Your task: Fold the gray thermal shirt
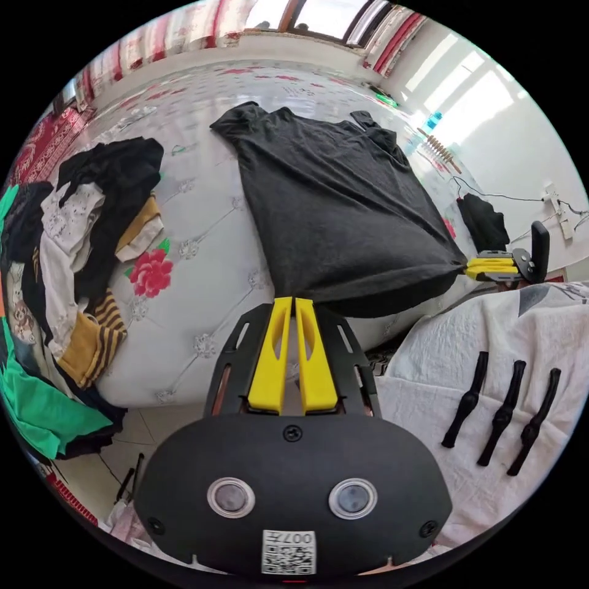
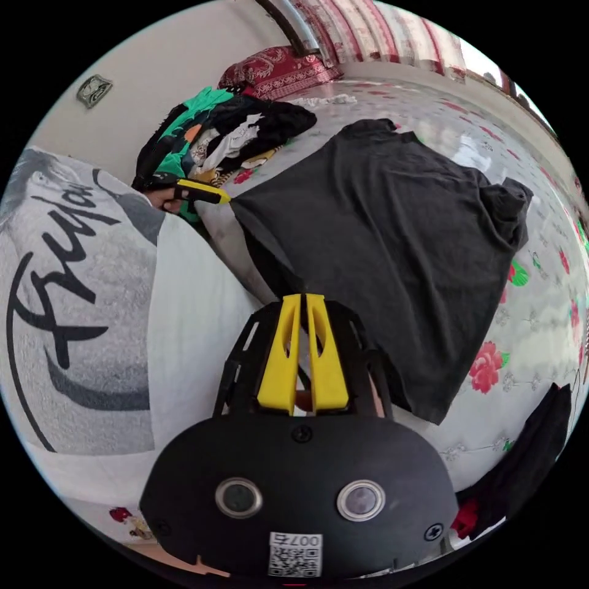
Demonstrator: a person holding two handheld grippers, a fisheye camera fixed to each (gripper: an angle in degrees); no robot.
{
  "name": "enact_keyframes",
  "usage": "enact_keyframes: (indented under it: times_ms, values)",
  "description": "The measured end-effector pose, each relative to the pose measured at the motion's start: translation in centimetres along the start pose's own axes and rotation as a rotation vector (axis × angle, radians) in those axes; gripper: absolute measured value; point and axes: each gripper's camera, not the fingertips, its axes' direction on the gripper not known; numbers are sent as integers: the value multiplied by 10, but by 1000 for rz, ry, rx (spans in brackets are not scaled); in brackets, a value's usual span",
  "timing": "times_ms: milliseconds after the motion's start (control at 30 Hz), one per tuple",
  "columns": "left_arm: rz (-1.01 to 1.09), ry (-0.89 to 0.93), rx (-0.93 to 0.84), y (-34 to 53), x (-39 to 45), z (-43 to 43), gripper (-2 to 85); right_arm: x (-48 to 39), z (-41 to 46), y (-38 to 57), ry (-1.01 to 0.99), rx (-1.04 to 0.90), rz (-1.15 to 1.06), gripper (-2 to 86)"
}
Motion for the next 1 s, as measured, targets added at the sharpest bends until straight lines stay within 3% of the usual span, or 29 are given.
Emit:
enact_keyframes:
  times_ms: [100, 200, 400, 633, 700, 800, 900, 1000]
  values:
    - [-29, -61, -47, 10, -11, 1, -9, 12, 8, 13, 4, -51, 59, 25]
    - [-56, -92, -61, 19, -22, -5, -5, 37, -21, 37, 103, 51, 198, 35]
    - [-105, 23, -40, 5, -37, -12, 58, 115, -65, 91, 345, 58, 475, 59]
    - [-110, 111, -131, -40, -37, 4, 90, 200, -78, 120, 73, 102, 759, 64]
    - [-146, 40, -153, -46, -41, 2, 62, 209, -80, 120, 58, 93, 801, 61]
    - [-120, 44, -177, -53, -43, -2, 6, 220, -90, 120, 67, 61, 821, 39]
    - [-115, 109, -182, -57, -49, -10, -4, 228, -104, 119, -86, 65, 755, 13]
    - [-158, 226, -67, -55, -65, -50, -8, 227, -140, 122, -131, 137, 701, 3]
